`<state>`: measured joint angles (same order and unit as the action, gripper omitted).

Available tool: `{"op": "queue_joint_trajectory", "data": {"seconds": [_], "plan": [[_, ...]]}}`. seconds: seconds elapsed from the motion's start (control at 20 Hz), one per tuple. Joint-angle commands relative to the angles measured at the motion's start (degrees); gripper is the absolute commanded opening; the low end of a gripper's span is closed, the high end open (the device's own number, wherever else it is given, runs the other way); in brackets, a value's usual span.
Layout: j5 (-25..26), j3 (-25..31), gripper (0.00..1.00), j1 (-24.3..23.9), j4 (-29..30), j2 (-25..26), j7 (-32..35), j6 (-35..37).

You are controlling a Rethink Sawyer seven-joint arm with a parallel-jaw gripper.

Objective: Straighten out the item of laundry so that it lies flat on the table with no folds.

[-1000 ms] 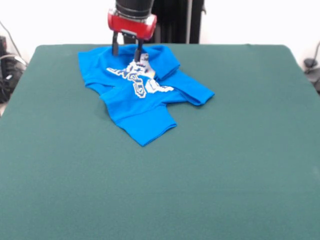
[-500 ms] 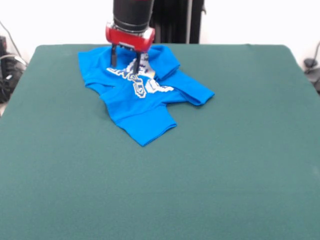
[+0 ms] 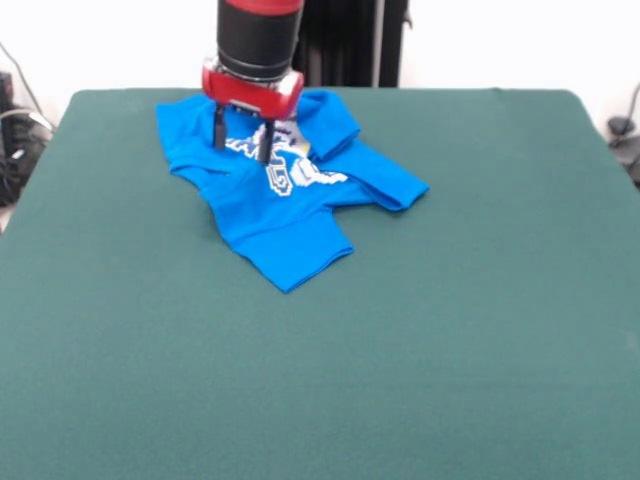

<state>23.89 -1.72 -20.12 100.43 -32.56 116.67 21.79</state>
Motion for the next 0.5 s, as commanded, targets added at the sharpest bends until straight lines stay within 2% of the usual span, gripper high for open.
{"op": "queue_joint_trajectory", "data": {"seconds": [0.05,0.5], "plan": [[-3.09,7.76,1.00,2.29,-4.87,1.59,0.75,5.64],[-3.07,7.41,1.00,3.06,-8.17,4.68,1.45,5.43]]}}
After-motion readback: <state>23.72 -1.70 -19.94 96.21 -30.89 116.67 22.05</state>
